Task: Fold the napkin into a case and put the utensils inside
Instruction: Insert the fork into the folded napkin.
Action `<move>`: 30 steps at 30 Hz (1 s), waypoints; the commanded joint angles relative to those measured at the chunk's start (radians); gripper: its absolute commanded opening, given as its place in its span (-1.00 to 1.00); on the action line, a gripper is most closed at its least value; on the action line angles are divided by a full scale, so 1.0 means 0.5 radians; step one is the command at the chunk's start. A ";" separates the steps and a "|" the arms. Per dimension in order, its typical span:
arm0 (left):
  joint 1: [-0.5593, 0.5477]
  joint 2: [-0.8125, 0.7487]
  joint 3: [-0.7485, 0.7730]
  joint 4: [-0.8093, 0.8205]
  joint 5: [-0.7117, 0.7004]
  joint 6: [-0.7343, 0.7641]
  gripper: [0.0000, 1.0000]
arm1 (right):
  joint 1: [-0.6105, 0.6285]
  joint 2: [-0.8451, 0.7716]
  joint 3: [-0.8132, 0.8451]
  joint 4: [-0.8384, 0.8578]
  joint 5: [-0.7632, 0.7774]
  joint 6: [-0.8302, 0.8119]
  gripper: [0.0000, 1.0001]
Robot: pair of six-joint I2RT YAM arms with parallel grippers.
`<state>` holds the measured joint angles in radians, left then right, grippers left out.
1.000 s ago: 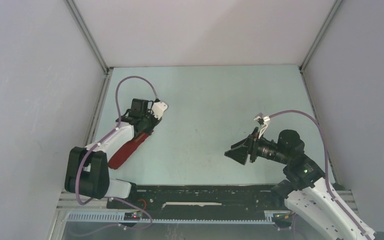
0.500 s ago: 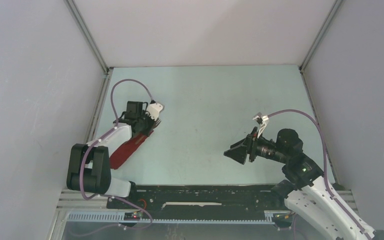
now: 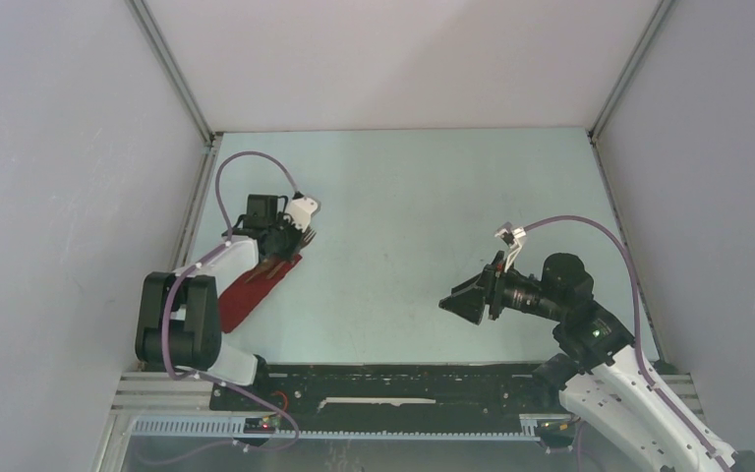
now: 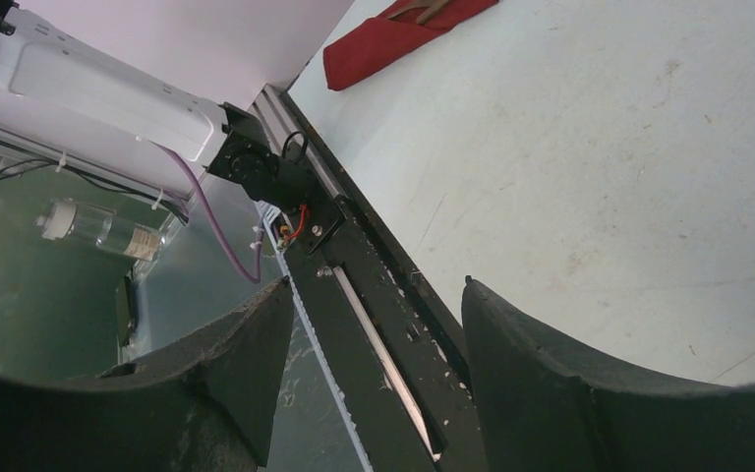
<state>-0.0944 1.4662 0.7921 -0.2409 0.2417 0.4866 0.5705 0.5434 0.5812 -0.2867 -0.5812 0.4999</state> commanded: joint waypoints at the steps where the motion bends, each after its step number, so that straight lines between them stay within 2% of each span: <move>1: 0.022 0.013 0.032 0.064 0.063 -0.013 -1.00 | -0.006 -0.009 0.000 0.082 -0.028 0.009 0.43; 10: 0.023 -0.182 -0.094 0.022 0.029 -0.049 -1.00 | 0.022 -0.022 -0.001 0.089 -0.031 -0.004 0.43; 19: 0.026 -0.353 -0.154 -0.095 -0.161 0.034 -1.00 | 0.051 -0.067 -0.002 0.068 -0.028 -0.015 0.43; 30: 0.034 -0.331 -0.188 -0.178 -0.256 0.067 -1.00 | 0.093 -0.087 0.000 0.073 -0.021 -0.032 0.43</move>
<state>-0.0883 1.3125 0.7120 -0.3195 0.1490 0.4976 0.6022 0.5083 0.5812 -0.2859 -0.5854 0.4992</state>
